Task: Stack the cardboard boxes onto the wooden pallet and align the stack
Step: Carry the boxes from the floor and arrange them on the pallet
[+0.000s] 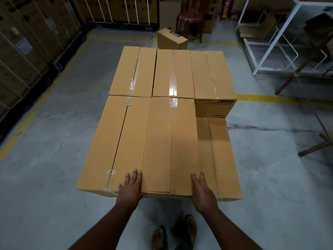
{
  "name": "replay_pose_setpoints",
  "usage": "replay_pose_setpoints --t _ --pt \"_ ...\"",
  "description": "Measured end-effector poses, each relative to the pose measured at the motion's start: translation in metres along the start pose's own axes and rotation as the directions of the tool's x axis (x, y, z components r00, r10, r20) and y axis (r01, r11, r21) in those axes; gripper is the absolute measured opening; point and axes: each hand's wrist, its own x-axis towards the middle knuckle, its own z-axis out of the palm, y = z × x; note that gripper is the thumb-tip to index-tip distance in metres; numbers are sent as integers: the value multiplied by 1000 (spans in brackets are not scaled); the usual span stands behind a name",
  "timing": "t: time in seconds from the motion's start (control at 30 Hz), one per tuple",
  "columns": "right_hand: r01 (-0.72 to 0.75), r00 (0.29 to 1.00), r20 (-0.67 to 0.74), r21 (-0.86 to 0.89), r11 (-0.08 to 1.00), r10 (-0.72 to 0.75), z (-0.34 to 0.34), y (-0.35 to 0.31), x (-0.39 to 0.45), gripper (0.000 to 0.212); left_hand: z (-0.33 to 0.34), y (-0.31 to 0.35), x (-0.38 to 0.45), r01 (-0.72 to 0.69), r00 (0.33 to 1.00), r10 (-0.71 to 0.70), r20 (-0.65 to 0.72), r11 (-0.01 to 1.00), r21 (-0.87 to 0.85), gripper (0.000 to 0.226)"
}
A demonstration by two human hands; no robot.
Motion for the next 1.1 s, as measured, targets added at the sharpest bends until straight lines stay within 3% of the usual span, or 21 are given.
replay_pose_setpoints --t 0.23,0.4,0.5,0.67,0.83,0.97,1.1 --pt "8 1000 -2 -31 999 -8 5 4 0 93 -2 6 -4 19 1000 -19 7 1000 17 101" --pt "70 993 98 -74 995 -63 -9 -15 8 89 -19 12 -6 10 999 -10 34 1000 1 96" --pt "180 983 20 52 982 -181 -14 -40 13 74 -26 10 -5 -42 999 41 -23 996 -84 86" --pt "316 947 -69 364 876 -313 -12 -106 18 57 -32 -22 -31 -89 977 2 -212 910 -404 71" --pt "431 887 -44 434 791 -459 12 -210 17 54 -45 -115 -72 -57 917 -203 -344 786 -616 53" --pt "508 827 -21 453 732 -561 47 -324 16 43 -51 -228 -111 -67 852 -303 -427 747 -662 42" --pt "411 878 -59 602 684 -476 78 -441 18 33 -67 -352 -150 -115 782 -415 -465 637 -762 26"
